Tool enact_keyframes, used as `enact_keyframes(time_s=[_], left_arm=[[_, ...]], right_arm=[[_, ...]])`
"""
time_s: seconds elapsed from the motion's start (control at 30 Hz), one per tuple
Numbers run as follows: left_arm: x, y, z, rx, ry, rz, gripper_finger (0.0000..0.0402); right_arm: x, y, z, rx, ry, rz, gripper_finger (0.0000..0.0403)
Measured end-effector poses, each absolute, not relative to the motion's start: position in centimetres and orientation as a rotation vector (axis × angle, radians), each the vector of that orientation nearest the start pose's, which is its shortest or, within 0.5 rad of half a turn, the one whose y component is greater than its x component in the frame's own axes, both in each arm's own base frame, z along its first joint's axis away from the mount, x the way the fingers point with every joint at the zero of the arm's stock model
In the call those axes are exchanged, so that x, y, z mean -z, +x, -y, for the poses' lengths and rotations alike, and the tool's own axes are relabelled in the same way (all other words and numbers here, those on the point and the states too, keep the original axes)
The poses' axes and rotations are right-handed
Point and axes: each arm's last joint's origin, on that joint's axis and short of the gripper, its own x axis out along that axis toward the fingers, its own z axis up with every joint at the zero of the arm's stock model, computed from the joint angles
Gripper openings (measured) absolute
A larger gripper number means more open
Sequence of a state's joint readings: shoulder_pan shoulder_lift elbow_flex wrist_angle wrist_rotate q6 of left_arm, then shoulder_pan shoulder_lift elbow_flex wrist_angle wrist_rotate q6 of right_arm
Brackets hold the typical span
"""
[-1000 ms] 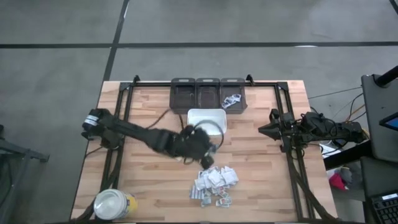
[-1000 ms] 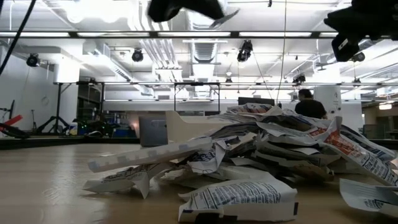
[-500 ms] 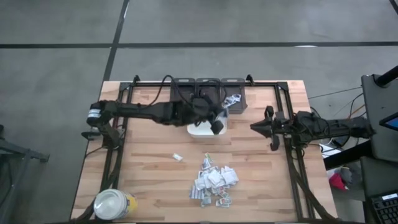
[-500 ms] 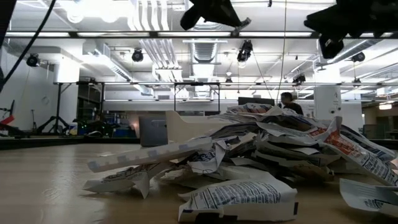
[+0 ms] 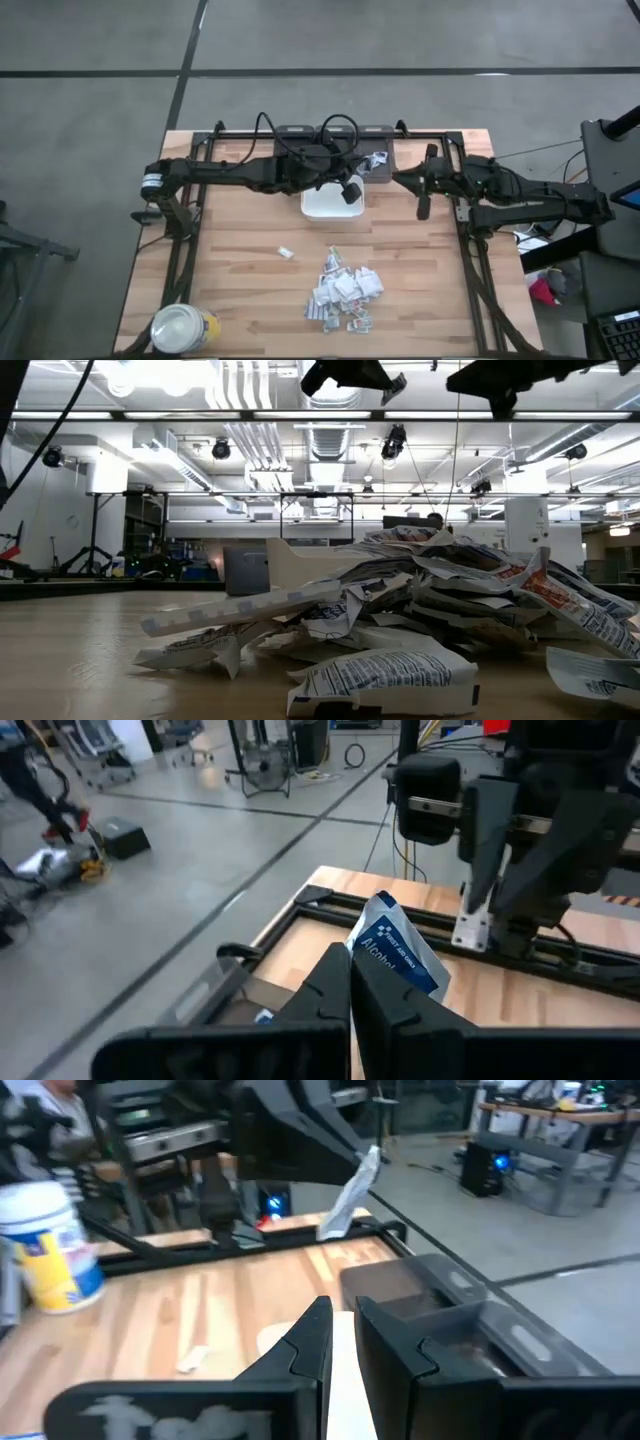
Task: Pick & Place First Aid Supplies
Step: Put the white alcohol pad into the right black bin
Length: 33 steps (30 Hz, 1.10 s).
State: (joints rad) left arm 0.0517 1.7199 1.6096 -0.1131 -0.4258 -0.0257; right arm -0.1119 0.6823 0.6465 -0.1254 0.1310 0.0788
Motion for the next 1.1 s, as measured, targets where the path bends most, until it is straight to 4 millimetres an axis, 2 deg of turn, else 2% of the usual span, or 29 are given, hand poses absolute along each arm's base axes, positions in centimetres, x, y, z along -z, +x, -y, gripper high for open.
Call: enact_keyframes(time_s=[0.33,0.5,0.8,1.1], left_arm=[[-37.6,40.0,-3.3,-0.476,0.076,-0.226,0.0],[-37.5,40.0,-3.3,-0.487,0.108,-0.236,0.0],[-37.4,39.9,-3.5,-0.533,0.146,-0.255,0.0],[-37.6,39.9,-3.5,-0.564,0.152,-0.232,0.0]], right_arm=[[-31.6,18.9,3.2,0.272,0.0,-0.247,0.0048],[-31.9,20.0,3.4,0.273,0.001,-0.26,0.0081],[-33.2,20.6,3.8,0.304,0.09,-0.224,0.0153],[-34.1,21.0,4.4,0.325,0.204,-0.189,0.0158]])
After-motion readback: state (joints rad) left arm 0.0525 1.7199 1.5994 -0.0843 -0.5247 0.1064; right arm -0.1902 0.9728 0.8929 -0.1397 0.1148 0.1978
